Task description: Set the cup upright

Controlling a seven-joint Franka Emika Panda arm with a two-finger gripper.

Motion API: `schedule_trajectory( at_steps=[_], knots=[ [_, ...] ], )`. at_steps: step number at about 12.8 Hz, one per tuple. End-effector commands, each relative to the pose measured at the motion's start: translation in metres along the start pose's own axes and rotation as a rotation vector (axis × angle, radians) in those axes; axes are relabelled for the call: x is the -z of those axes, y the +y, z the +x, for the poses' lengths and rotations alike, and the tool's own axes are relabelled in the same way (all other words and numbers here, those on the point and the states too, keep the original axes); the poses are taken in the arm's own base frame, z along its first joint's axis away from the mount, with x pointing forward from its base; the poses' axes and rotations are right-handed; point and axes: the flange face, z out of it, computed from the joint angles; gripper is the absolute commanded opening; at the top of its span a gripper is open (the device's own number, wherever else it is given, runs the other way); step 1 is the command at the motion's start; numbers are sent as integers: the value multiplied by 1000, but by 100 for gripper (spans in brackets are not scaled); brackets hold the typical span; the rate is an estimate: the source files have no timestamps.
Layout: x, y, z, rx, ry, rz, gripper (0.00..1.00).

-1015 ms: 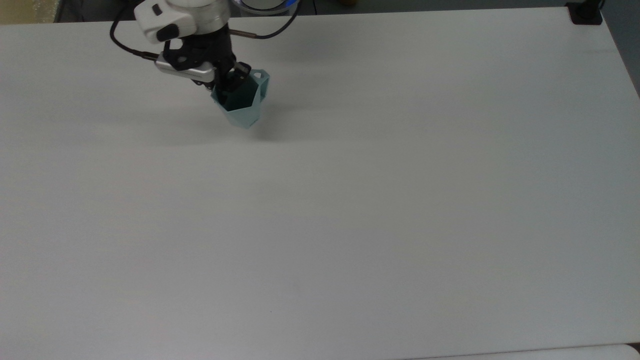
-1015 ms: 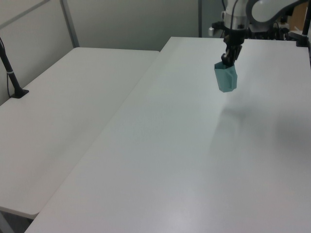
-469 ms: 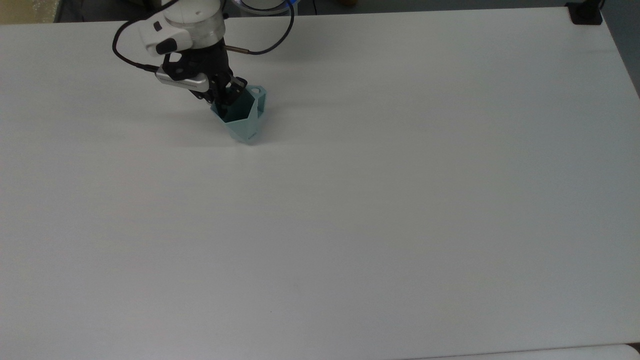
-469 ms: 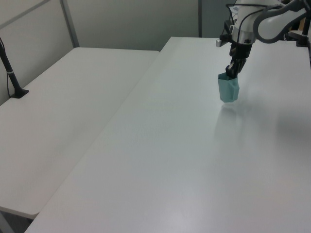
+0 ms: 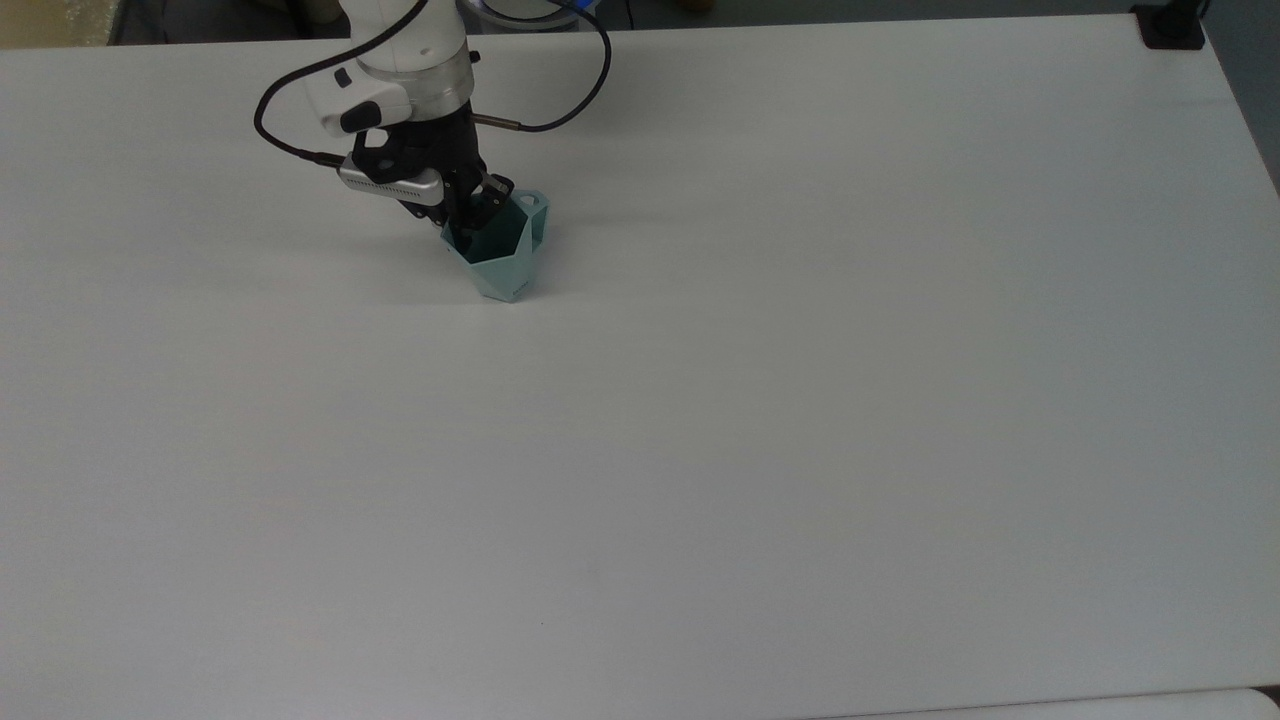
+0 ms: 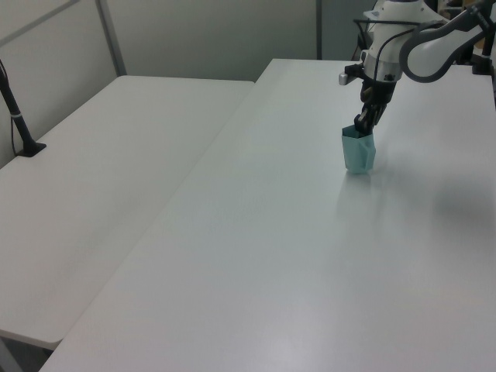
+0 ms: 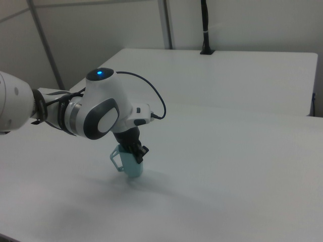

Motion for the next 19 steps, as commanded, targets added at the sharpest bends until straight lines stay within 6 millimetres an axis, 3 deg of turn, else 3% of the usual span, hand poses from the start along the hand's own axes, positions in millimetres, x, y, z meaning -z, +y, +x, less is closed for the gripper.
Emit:
schedule_trajectory(
  at_steps=[1,2,3,4,8,9,10,14,15,18,19],
  knots=[
    [-1,-6,0,-13,24,22,0],
    [0,-3,0,-19,21,20,3],
    [0,-1,1,-25,17,19,25],
    [1,-1,2,-26,17,19,33],
    [2,-4,1,-37,15,20,52],
    [4,-4,2,-39,16,21,69],
    [8,-5,3,-37,8,21,100],
    [63,-10,22,-23,-60,22,100],
    [84,-11,30,-20,-74,22,100],
    [170,-17,62,-16,-66,28,100],
    [184,-11,64,2,-60,20,100]
  ],
)
